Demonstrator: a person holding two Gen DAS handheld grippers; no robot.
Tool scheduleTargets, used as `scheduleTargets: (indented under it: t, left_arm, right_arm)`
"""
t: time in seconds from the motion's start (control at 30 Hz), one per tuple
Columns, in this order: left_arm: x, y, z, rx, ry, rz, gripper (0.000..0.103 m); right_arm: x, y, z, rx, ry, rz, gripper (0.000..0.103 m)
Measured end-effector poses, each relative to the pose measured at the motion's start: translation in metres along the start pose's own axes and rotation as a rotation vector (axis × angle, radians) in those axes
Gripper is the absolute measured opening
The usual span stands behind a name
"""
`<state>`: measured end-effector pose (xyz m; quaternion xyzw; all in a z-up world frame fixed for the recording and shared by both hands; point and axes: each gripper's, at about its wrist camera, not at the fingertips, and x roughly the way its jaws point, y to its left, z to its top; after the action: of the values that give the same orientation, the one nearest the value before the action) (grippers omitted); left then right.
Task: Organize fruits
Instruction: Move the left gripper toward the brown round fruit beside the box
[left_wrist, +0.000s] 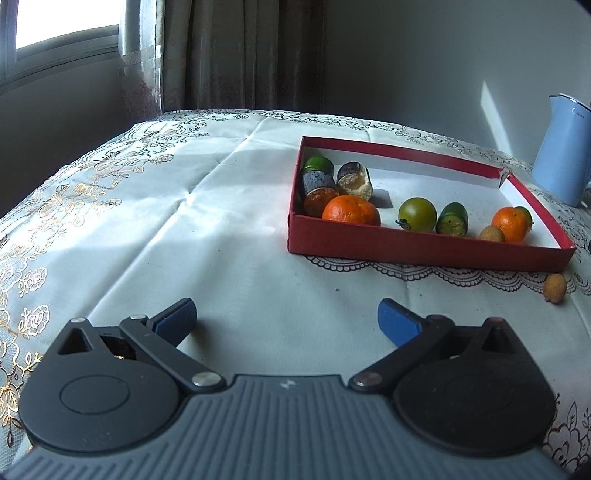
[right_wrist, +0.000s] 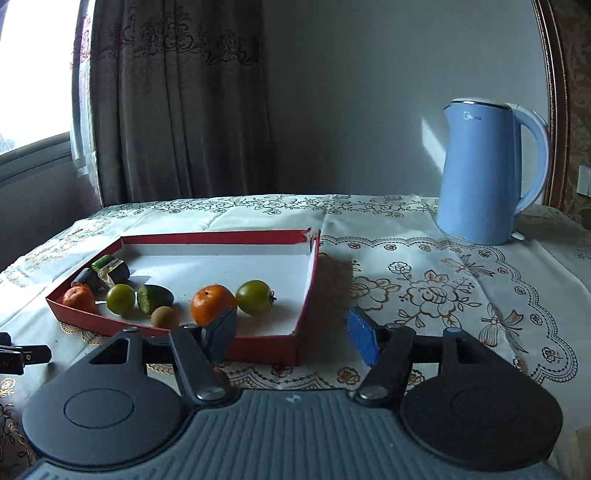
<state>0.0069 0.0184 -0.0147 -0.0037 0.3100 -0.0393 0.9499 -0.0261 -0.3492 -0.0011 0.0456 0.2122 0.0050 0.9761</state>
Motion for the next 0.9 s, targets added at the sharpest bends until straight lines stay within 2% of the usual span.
scheduleTargets:
  t: [0.1, 0.17, 0.23, 0.3, 0.37, 0.53, 0.6, 0.77, 0.9]
  left_arm:
    - [-0.005, -0.013, 0.002, 0.003, -0.011, -0.04, 0.103]
    - [-0.012, -0.028, 0.004, 0.019, -0.019, -0.097, 0.103]
    - [-0.018, -0.046, 0.006, 0.068, -0.047, -0.124, 0.103]
    - [-0.021, -0.068, 0.009, 0.129, -0.074, -0.129, 0.103]
    - [-0.022, -0.09, 0.011, 0.186, -0.095, -0.131, 0.103]
    - [-0.017, -0.134, 0.012, 0.286, -0.114, -0.16, 0.103]
    - [-0.014, -0.149, 0.01, 0.326, -0.113, -0.162, 0.103]
    - [-0.006, -0.173, 0.004, 0.382, -0.093, -0.176, 0.103]
    - [-0.001, -0.185, 0.003, 0.39, -0.078, -0.194, 0.103]
  right_arm:
    - [0.007, -0.015, -0.011, 0.005, 0.062, -0.075, 0.078]
    - [0.014, -0.022, -0.018, 0.015, 0.092, -0.097, 0.078]
    - [0.02, -0.025, -0.021, 0.024, 0.123, -0.098, 0.078]
    - [0.023, -0.022, -0.021, 0.008, 0.133, -0.113, 0.081]
    - [0.025, -0.021, -0.021, -0.004, 0.145, -0.13, 0.09]
    - [0.033, -0.025, -0.022, 0.02, 0.207, -0.138, 0.093]
    - [0.036, -0.03, -0.021, 0.053, 0.228, -0.137, 0.101]
    - [0.036, -0.03, -0.022, 0.057, 0.231, -0.125, 0.103]
    - [0.032, -0.043, -0.021, 0.143, 0.202, -0.145, 0.103]
